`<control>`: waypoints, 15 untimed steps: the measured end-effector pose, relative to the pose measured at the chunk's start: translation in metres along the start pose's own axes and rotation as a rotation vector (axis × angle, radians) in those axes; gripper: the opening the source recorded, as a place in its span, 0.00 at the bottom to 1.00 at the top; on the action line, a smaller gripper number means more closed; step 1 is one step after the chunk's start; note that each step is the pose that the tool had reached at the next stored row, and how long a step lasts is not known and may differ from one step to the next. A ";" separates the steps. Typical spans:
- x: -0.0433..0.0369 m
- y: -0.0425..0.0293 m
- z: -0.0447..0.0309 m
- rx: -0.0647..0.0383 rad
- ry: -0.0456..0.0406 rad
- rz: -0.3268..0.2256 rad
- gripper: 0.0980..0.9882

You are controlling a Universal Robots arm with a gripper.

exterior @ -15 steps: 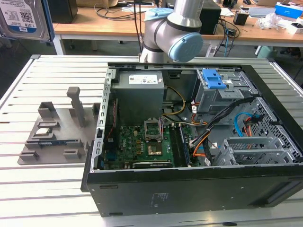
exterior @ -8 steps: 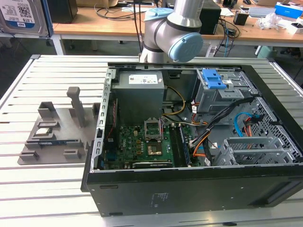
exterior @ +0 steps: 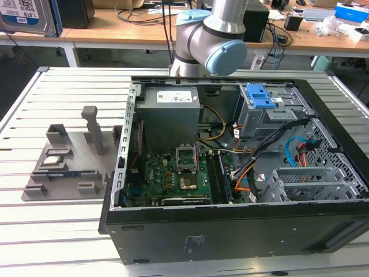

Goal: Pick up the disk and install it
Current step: 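Pick up the disk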

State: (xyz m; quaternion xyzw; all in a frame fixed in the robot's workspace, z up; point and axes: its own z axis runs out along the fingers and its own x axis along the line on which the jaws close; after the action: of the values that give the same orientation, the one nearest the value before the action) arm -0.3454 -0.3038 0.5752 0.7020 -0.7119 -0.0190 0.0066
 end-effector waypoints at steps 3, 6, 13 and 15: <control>-0.0006 0.0002 -0.0083 0.000 0.0000 0.000 0.30; -0.0006 0.0003 -0.0084 0.000 0.0000 0.000 0.30; -0.0008 -0.0124 -0.0087 0.000 0.0000 0.000 0.30; -0.0009 -0.0179 -0.0086 0.000 0.0001 0.000 0.30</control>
State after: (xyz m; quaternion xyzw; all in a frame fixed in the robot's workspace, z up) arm -0.3272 -0.3033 0.5832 0.7020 -0.7119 -0.0190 0.0067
